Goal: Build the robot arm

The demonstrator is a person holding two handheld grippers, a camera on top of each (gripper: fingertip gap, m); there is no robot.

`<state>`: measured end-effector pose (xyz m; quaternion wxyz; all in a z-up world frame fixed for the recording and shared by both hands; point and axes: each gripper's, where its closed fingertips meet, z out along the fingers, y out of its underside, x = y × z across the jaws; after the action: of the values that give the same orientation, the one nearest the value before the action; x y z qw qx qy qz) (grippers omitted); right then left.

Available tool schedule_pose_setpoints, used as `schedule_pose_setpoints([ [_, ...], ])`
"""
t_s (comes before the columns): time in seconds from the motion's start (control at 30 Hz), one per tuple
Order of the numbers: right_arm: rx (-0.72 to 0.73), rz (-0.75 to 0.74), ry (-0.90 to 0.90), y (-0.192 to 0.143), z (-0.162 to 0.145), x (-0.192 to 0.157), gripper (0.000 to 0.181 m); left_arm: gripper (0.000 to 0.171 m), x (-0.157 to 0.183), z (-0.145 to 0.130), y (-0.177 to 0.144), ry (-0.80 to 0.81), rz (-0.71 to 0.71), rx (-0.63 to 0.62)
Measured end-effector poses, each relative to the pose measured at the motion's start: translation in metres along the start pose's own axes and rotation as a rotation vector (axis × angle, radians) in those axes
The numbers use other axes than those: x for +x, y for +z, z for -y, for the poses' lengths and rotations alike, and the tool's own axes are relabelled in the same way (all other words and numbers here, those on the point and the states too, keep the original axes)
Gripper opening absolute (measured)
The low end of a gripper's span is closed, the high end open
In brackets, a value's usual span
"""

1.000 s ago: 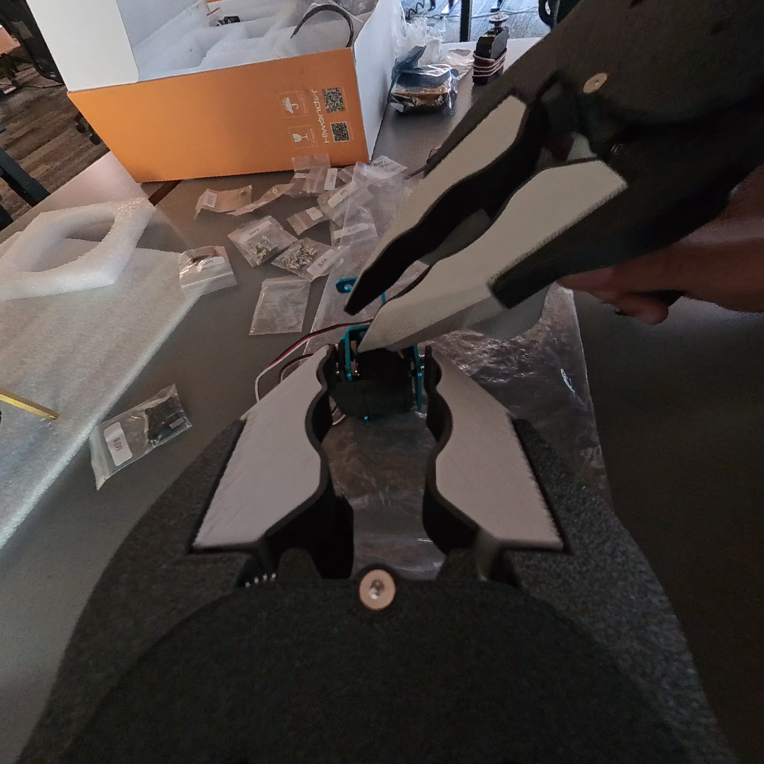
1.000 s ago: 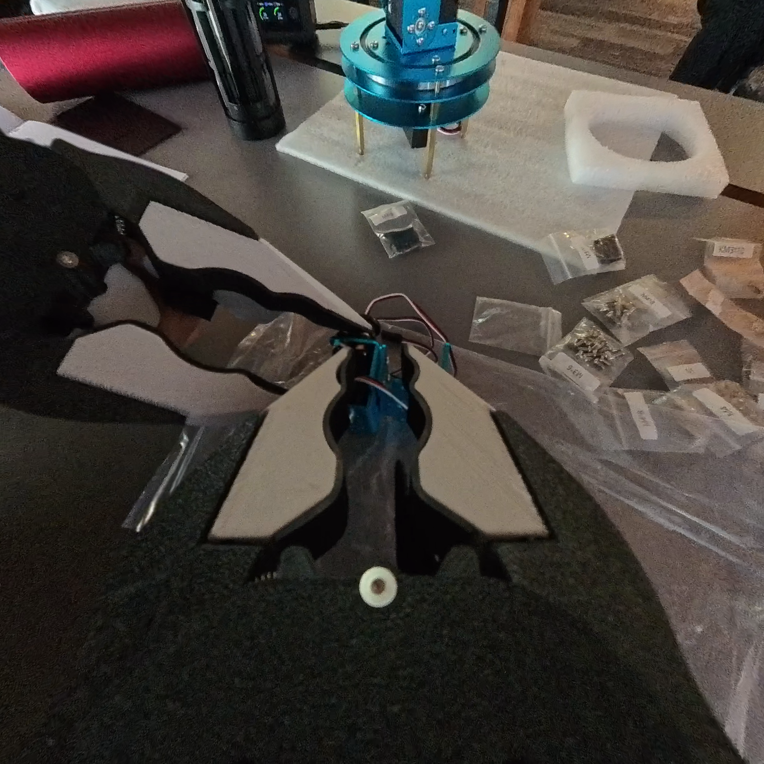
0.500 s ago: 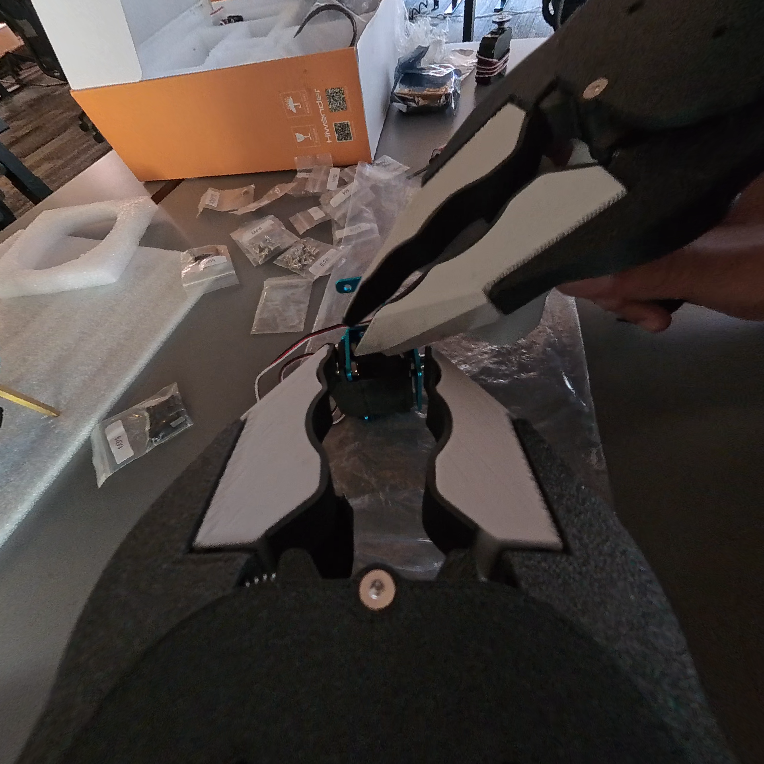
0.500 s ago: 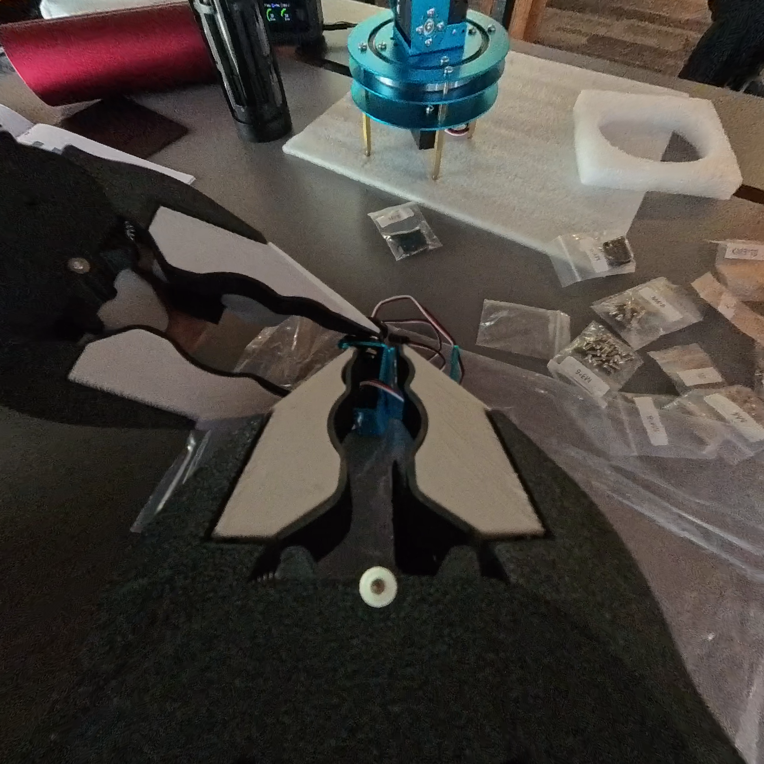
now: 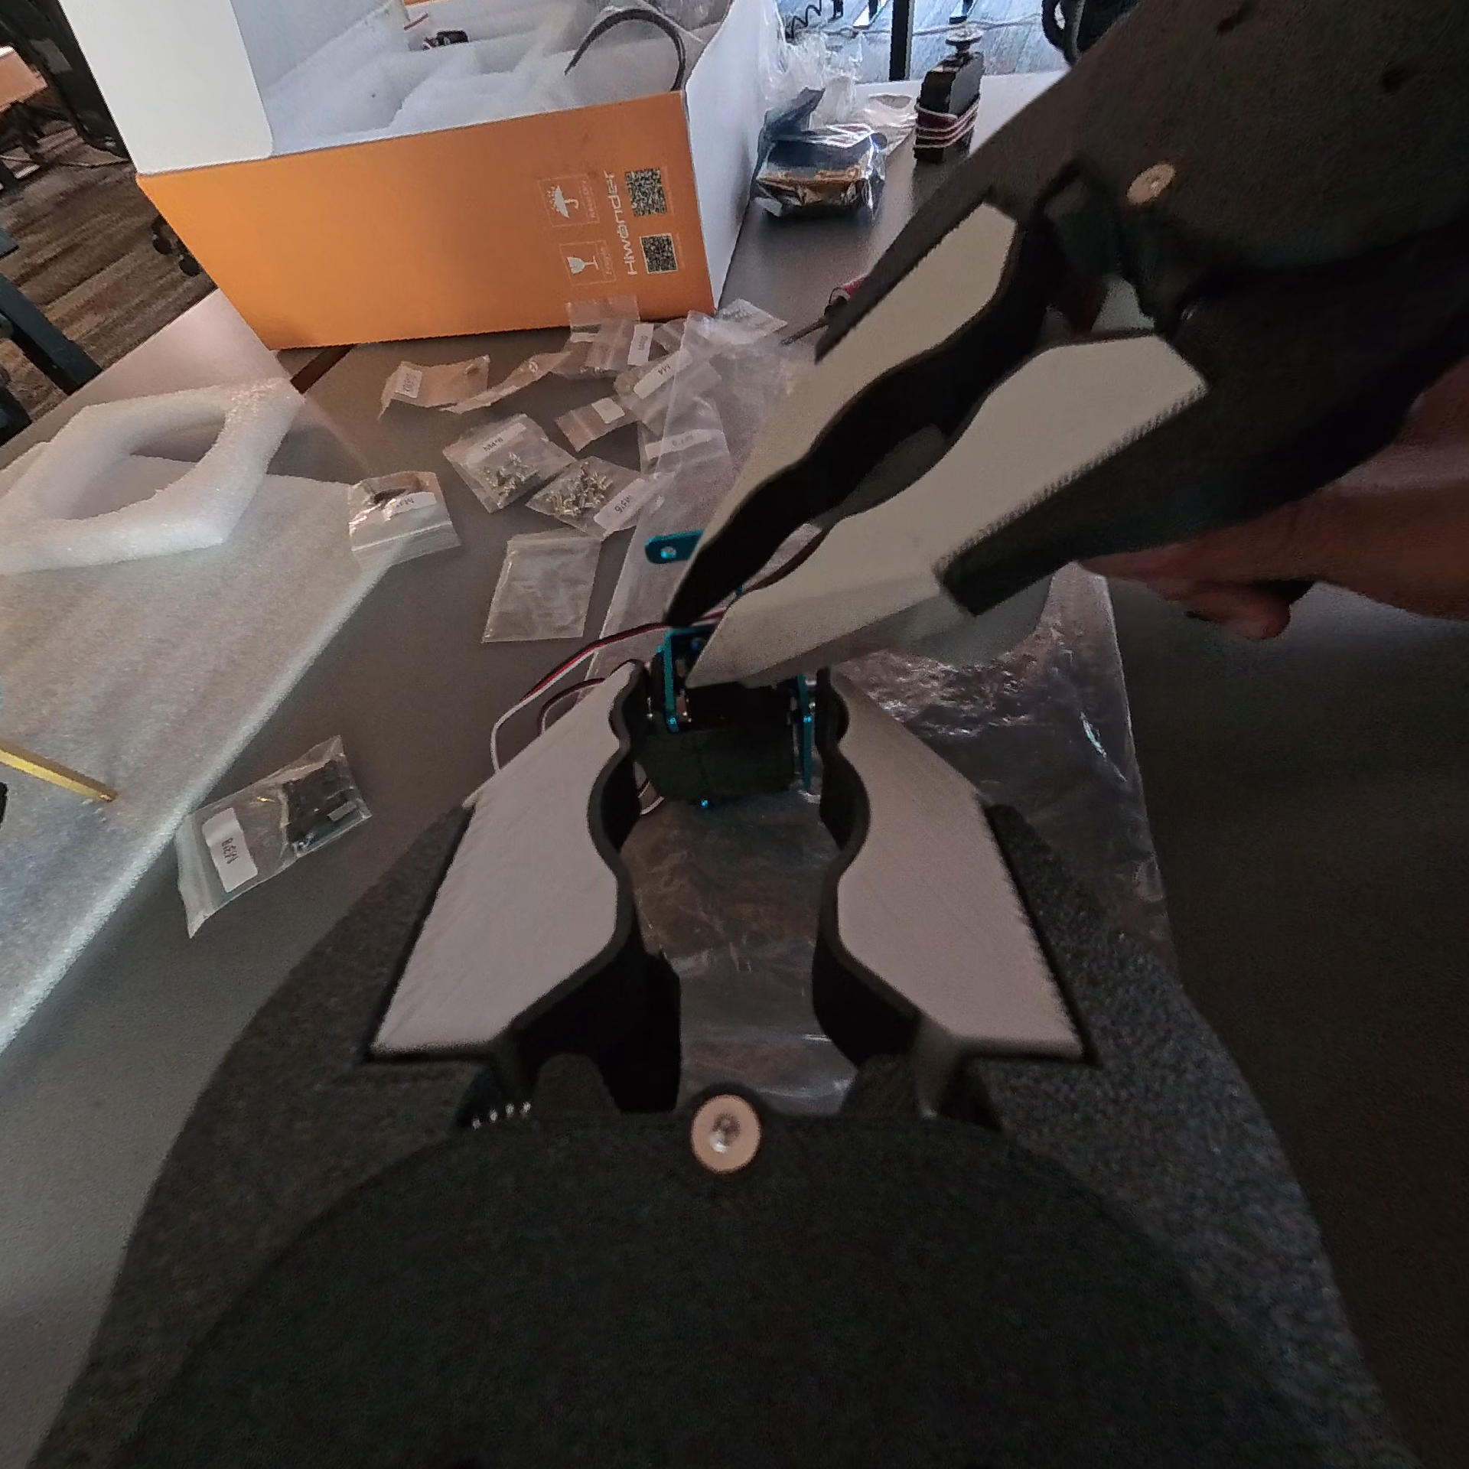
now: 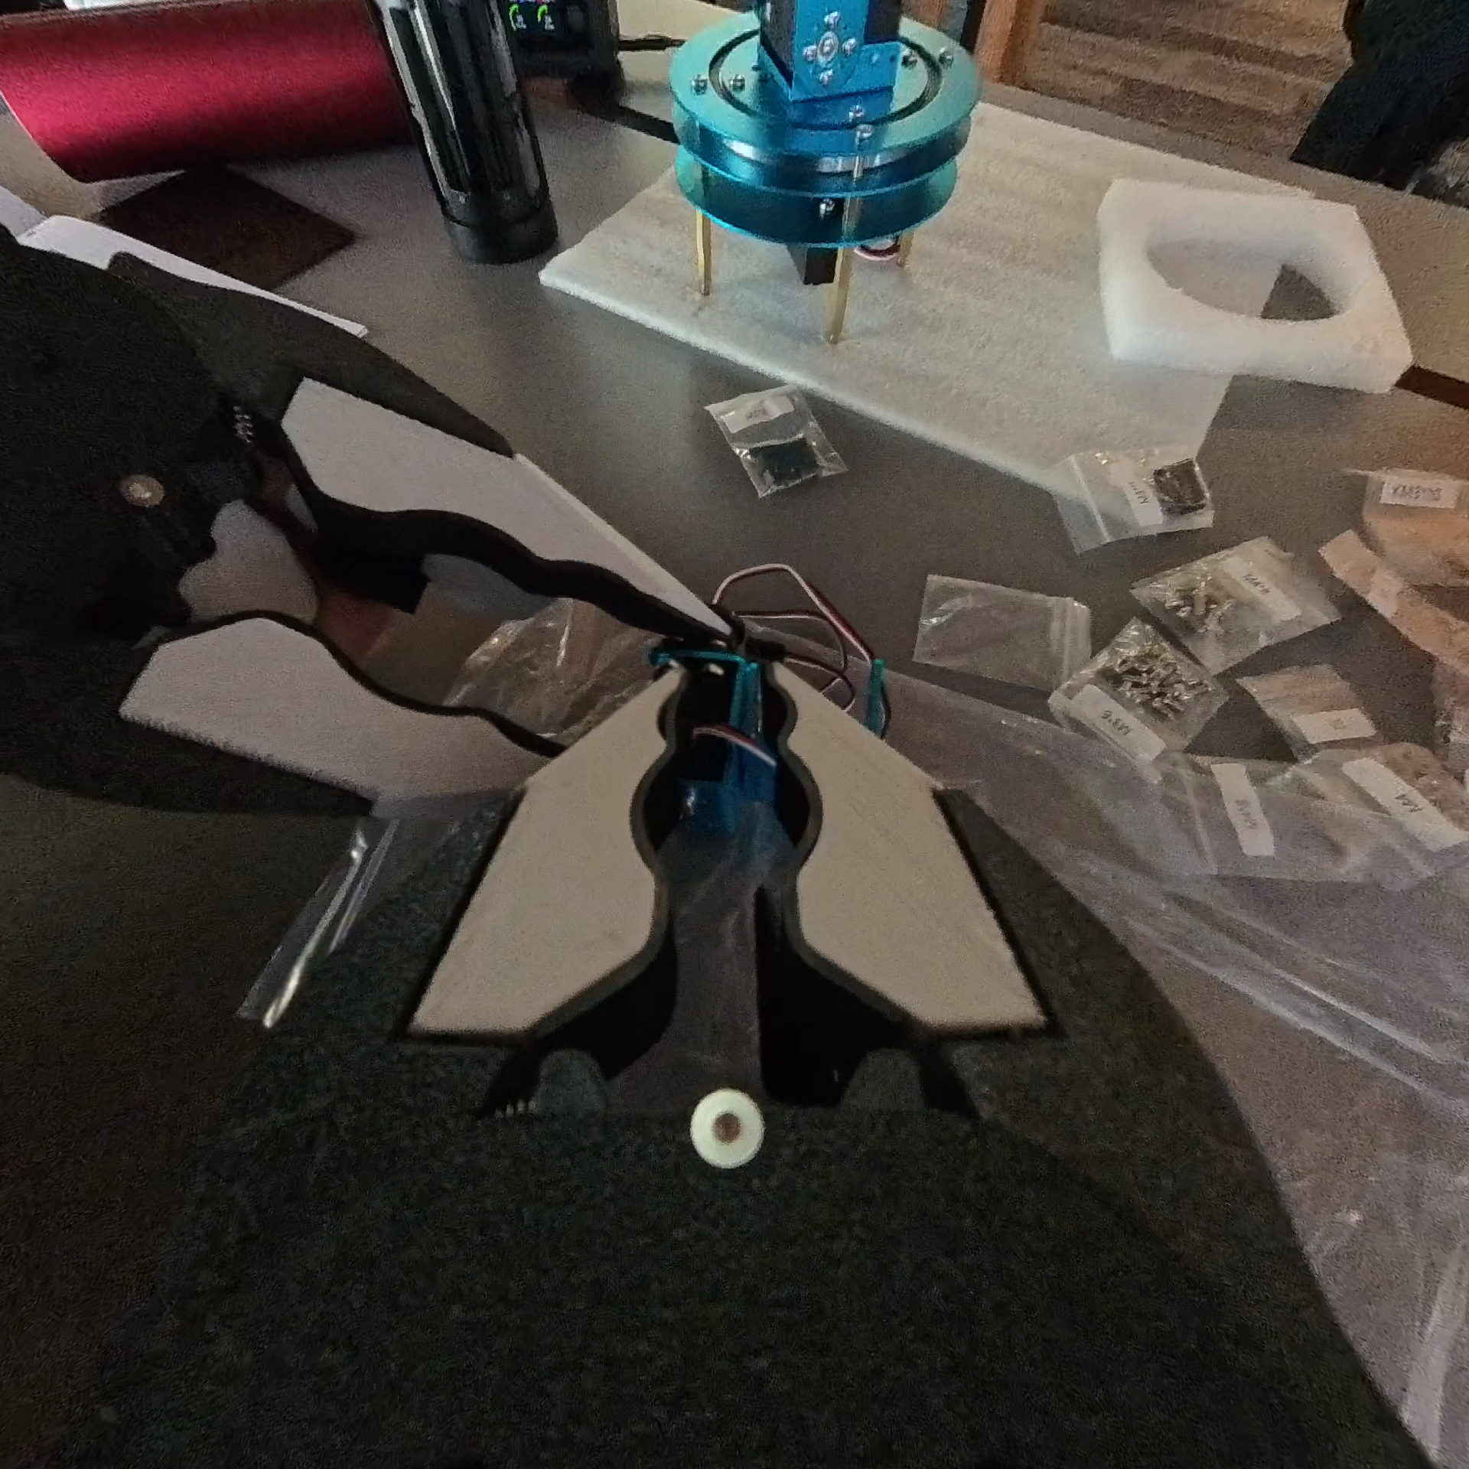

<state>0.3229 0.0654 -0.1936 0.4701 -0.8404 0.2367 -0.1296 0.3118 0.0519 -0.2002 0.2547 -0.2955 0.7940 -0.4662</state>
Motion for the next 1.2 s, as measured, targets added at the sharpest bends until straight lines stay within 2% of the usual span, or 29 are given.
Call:
schedule_pose_setpoints([
  [0.2, 0.001, 0.028, 0.080, 0.000, 0.001, 0.006, 0.021, 0.042, 0.000, 0.000, 0.000, -0.002, -0.001, 0.000],
  [0.23, 0.015, 0.023, 0.080, -0.002, 0.003, 0.006, 0.016, 0.042, 0.000, 0.000, 0.000, -0.004, -0.003, 0.001],
  [0.27, 0.040, -0.009, 0.071, -0.005, 0.007, 0.010, 0.000, 0.042, 0.001, 0.000, 0.000, -0.001, -0.006, 0.002],
  [0.3, 0.064, -0.087, 0.053, -0.010, 0.011, 0.023, 0.000, 0.042, 0.001, 0.000, 0.000, 0.005, -0.006, 0.002],
  [0.33, 0.068, -0.073, 0.046, -0.013, 0.014, 0.023, 0.000, 0.042, 0.002, 0.000, 0.000, 0.007, -0.005, 0.002],
  [0.37, 0.069, -0.029, 0.062, -0.013, 0.015, 0.019, 0.010, 0.042, 0.001, 0.000, 0.000, 0.002, -0.006, 0.002],
  [0.43, 0.065, 0.018, 0.070, -0.012, 0.012, 0.012, 0.016, 0.042, 0.000, 0.000, 0.000, -0.014, -0.012, 0.002],
  [0.63, -0.006, 0.020, 0.044, 0.001, 0.000, 0.004, 0.019, 0.040, -0.001, 0.000, 0.000, -0.014, -0.002, 0.004],
  [0.73, -0.004, 0.057, 0.108, 0.001, 0.002, 0.008, 0.024, 0.040, -0.002, 0.000, 0.000, 0.004, 0.017, 0.001],
  [0.77, 0.009, 0.057, 0.119, 0.000, 0.004, 0.009, 0.022, 0.040, -0.001, 0.000, 0.001, 0.001, 0.010, 0.003],
  [0.8, 0.036, 0.023, 0.109, -0.003, 0.008, 0.014, 0.005, 0.040, 0.001, 0.001, 0.001, 0.004, -0.002, 0.004],
  [0.83, 0.061, -0.092, 0.086, -0.009, 0.012, 0.030, 0.000, 0.040, 0.003, 0.001, 0.000, 0.017, -0.006, 0.004],
  [0.87, 0.076, -0.104, 0.071, -0.014, 0.017, 0.033, 0.000, 0.040, 0.003, 0.001, 0.000, 0.027, 0.000, 0.004],
  [1.03, 0.017, 0.055, 0.119, -0.010, 0.005, 0.010, 0.009, 0.040, 0.002, 0.001, 0.001, 0.005, -0.003, 0.003],
  [1.2, -0.019, 0.044, 0.087, -0.001, -0.003, 0.001, 0.012, 0.040, 0.001, 0.001, 0.001, -0.010, 0.000, 0.002],
])
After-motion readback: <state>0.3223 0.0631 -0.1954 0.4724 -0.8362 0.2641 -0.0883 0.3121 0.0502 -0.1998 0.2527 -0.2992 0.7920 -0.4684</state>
